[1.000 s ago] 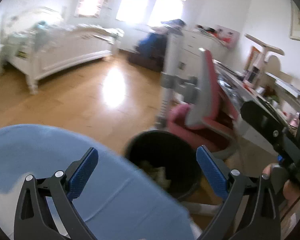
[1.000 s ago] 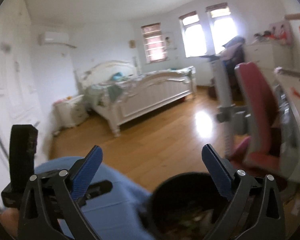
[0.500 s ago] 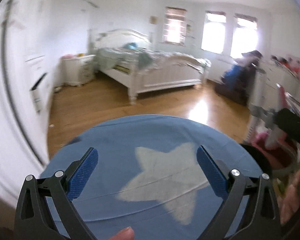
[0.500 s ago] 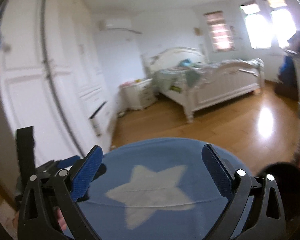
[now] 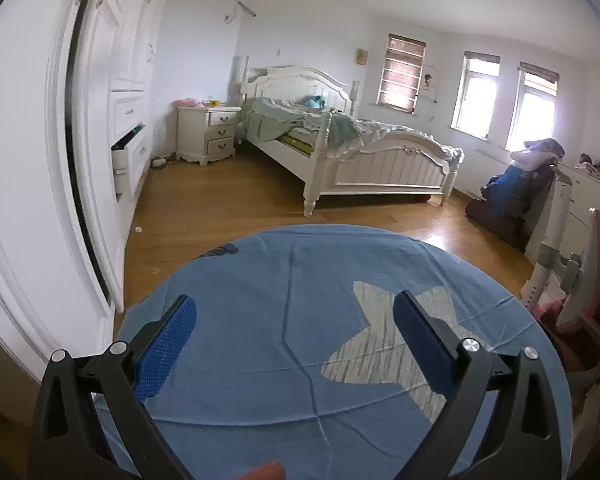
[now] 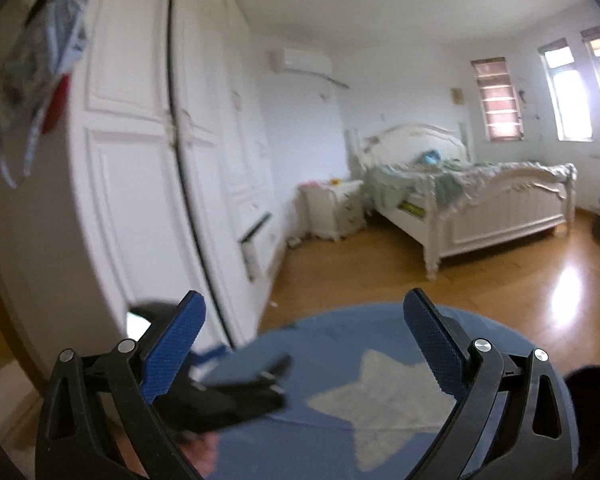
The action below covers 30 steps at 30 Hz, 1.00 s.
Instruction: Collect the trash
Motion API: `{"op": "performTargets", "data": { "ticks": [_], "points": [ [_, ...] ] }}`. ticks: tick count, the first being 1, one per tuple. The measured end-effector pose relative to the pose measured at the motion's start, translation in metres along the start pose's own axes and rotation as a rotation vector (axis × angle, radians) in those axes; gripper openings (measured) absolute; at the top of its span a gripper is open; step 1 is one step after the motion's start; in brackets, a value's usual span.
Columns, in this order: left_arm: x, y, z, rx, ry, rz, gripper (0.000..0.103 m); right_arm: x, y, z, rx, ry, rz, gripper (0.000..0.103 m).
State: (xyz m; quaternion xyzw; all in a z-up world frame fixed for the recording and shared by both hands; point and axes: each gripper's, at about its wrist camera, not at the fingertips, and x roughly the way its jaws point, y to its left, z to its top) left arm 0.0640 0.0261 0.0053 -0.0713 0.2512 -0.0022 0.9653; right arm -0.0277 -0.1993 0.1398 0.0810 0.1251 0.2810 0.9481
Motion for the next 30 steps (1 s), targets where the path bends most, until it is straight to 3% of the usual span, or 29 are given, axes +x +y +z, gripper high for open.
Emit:
{"op": "performTargets", "data": {
  "ticks": [2, 8, 14, 20, 30],
  "points": [
    [-0.007, 0.0, -0.006, -0.006, -0.01, 0.007, 0.098, 0.003, -0.002, 0.003, 0.011, -0.011, -0.021, 0.098],
    [-0.008, -0.002, -0.013, 0.011, -0.032, 0.04, 0.098, 0.036, -0.046, -0.044, -0.051, 0.057, -0.269, 0.098],
    [-0.021, -0.005, -0.013, 0.016, -0.097, 0.087, 0.098, 0.046, -0.078, -0.087, -0.134, 0.067, -0.38, 0.098],
    [-0.025, -0.006, -0.013, 0.027, -0.115, 0.107, 0.098, 0.044, -0.101, -0.097, -0.067, 0.061, -0.39, 0.098],
    [-0.025, 0.002, -0.012, -0.01, -0.076, 0.146, 0.098, 0.035, -0.106, -0.096, -0.035, 0.054, -0.391, 0.098]
  ]
}}
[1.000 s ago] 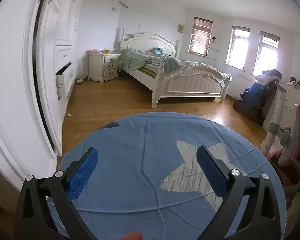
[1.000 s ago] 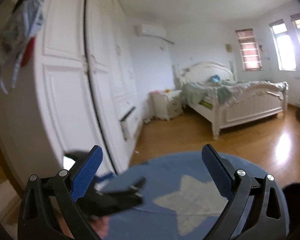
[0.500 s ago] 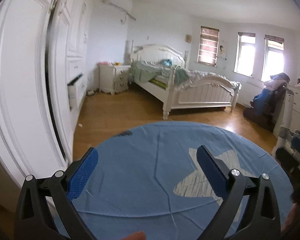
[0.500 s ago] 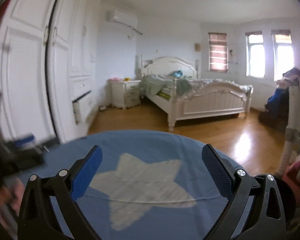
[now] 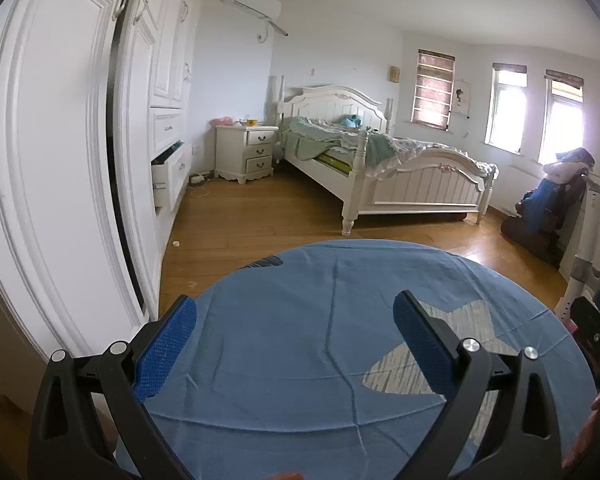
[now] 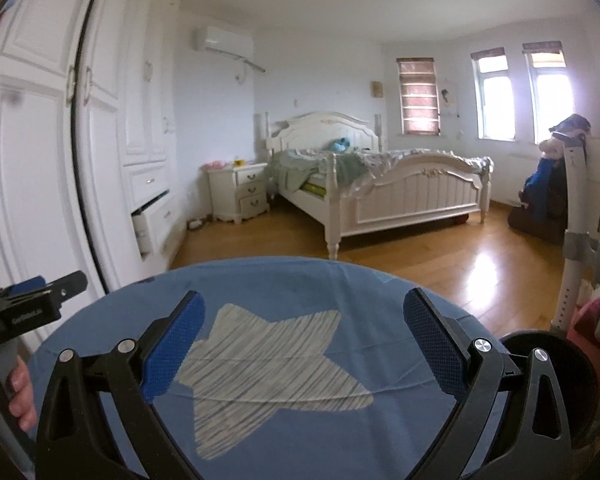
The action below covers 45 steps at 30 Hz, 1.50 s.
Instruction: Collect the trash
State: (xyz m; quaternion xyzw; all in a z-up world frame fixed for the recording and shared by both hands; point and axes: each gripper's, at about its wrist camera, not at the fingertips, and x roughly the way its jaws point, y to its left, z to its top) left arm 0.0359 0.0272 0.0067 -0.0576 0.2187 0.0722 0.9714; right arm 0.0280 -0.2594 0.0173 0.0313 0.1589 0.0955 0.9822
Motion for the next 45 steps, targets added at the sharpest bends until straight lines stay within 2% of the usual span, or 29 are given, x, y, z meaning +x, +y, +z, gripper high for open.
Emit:
{"op": "performTargets", "data": {
  "ticks": [14, 45],
  "points": [
    [0.005, -0.008, -0.002, 0.034, 0.026, -0.003, 0.098, -0.002, 0.002, 0.001, 0.007, 0.014, 0.013, 0.098],
    [0.003, -0.022, -0.008, 0.063, 0.03, -0.013, 0.098, -0.001, 0.006, -0.003, 0.01, 0.021, 0.006, 0.098]
  ]
}}
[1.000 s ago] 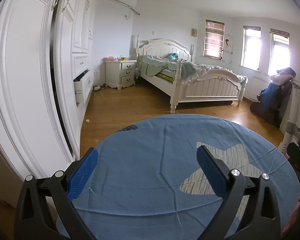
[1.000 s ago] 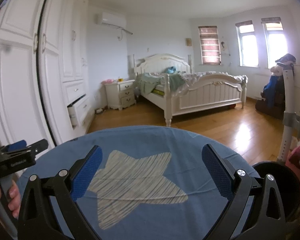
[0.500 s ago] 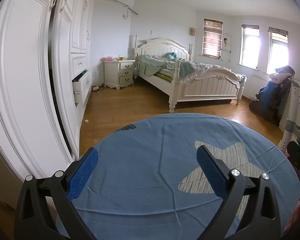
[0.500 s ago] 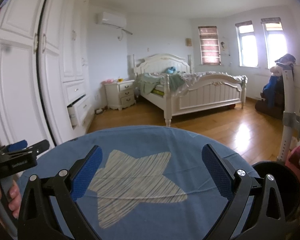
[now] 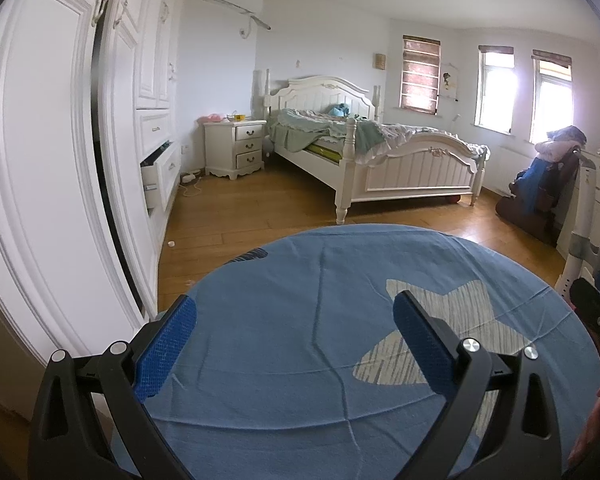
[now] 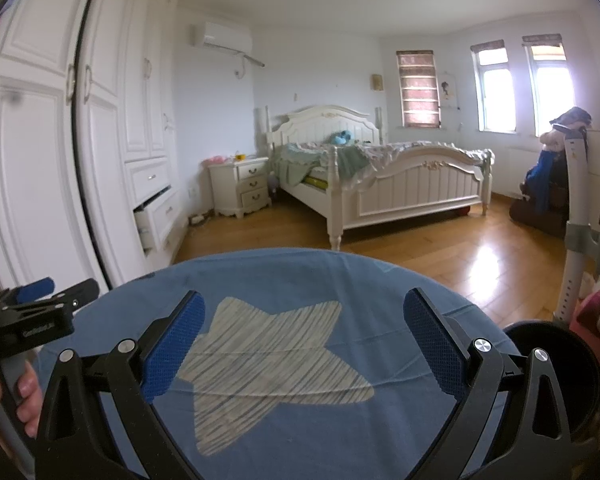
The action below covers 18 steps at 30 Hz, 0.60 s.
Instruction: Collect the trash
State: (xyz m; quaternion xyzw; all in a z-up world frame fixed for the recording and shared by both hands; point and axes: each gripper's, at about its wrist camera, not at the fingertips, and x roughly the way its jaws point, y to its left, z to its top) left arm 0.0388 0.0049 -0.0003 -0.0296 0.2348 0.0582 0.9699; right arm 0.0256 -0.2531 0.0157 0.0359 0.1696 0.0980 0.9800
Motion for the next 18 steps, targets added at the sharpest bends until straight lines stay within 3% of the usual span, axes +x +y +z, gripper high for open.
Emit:
{"op": "performTargets", "data": {
  "ticks": [18],
  "points": [
    [0.002, -0.0017, 0.0, 0.008, 0.004, -0.011, 0.098, 0.0, 0.0011, 0.0003, 0.0, 0.001, 0.0, 0.098]
  ]
}}
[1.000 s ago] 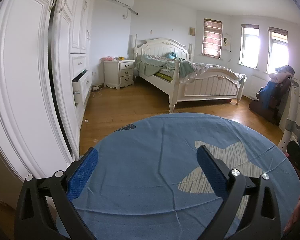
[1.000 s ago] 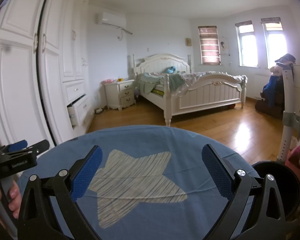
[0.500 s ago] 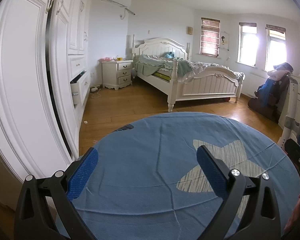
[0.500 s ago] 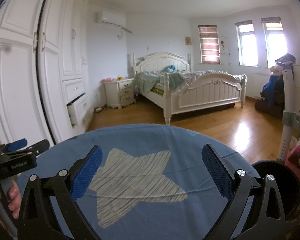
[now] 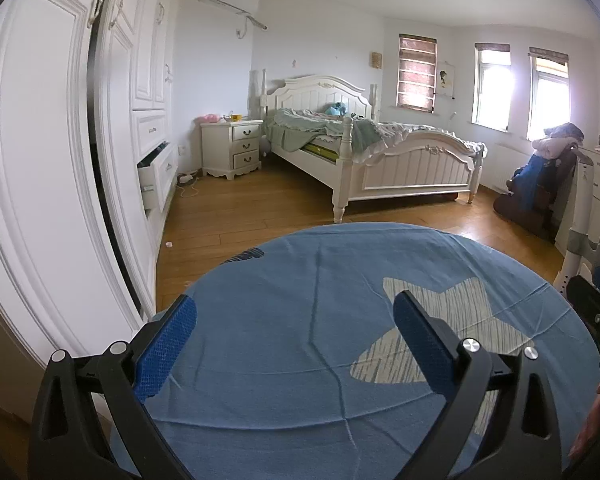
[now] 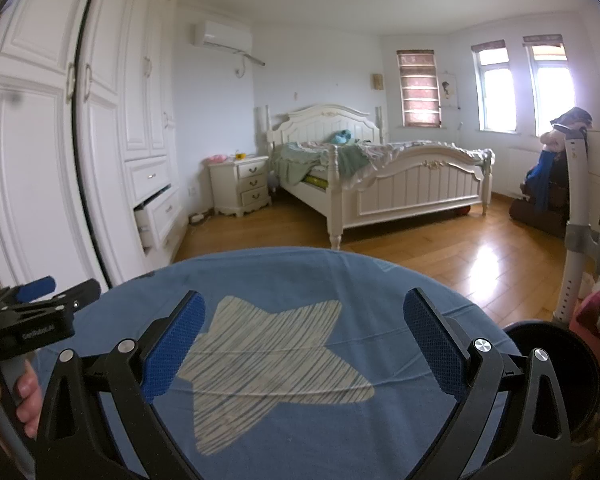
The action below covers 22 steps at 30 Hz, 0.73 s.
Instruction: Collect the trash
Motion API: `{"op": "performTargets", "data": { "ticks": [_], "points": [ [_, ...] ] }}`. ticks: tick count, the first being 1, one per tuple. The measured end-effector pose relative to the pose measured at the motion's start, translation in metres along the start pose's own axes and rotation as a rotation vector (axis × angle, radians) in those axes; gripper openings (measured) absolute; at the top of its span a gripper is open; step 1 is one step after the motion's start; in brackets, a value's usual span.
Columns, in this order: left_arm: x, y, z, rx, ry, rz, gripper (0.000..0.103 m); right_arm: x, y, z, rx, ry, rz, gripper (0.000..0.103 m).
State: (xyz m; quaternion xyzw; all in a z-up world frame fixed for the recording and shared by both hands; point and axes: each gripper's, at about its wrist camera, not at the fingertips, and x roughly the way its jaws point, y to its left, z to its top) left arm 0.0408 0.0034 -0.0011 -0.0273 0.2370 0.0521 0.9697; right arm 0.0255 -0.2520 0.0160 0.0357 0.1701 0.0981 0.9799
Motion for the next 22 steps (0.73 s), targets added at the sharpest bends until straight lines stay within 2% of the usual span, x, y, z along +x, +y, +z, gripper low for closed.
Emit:
{"op": "performTargets", "data": {
  "ticks": [22],
  "points": [
    [-0.0024, -0.0042, -0.0005, 0.017, 0.01, -0.032, 0.098, 0.0014, 0.002, -0.0005, -0.004, 0.005, -0.001, 0.098]
  ]
}}
